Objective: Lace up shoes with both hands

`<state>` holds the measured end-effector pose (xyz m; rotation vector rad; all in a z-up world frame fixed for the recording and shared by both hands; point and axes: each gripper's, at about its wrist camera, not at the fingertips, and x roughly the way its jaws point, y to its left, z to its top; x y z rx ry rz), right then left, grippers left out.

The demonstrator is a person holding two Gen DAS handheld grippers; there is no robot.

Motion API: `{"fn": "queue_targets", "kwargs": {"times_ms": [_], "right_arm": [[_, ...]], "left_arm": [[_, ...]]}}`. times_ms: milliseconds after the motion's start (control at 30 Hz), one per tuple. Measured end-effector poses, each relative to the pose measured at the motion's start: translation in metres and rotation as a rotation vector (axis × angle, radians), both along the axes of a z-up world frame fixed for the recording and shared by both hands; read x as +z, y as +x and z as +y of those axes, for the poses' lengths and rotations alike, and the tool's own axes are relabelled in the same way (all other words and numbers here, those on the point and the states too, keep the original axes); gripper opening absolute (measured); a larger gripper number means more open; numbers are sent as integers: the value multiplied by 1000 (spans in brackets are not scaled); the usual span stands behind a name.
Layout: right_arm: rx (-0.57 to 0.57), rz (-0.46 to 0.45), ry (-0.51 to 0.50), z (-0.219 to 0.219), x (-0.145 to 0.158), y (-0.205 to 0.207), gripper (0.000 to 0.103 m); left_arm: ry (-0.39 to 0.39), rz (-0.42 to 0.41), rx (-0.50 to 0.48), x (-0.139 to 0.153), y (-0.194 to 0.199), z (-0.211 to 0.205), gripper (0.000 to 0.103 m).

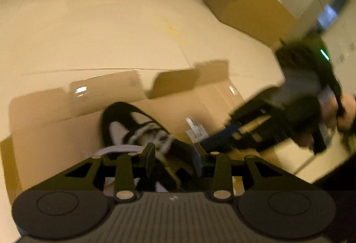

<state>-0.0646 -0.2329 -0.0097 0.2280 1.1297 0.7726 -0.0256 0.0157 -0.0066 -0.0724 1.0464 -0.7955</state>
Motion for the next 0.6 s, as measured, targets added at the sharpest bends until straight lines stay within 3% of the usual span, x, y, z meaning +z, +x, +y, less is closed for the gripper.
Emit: {"fn": "queue_targets", "kwargs": {"times_ms": [133, 200, 233, 433, 600], "right_arm": [[72, -97, -59, 15, 11, -12, 21], [123, -155, -89, 25, 22, -20, 21], [139, -162, -97, 29, 23, -23, 21], [245, -158, -247, 65, 6, -38, 21], [270, -178, -343, 86, -11, -42, 21]], "left_arm": [[-44, 64, 93, -2, 13, 11, 39], [-54, 62, 113, 0, 15, 12, 47], [-55, 55, 120, 1, 15, 13, 51], [-68, 53, 138, 5, 12, 20, 55], [-75, 57, 153, 4, 11, 26, 56]]}}
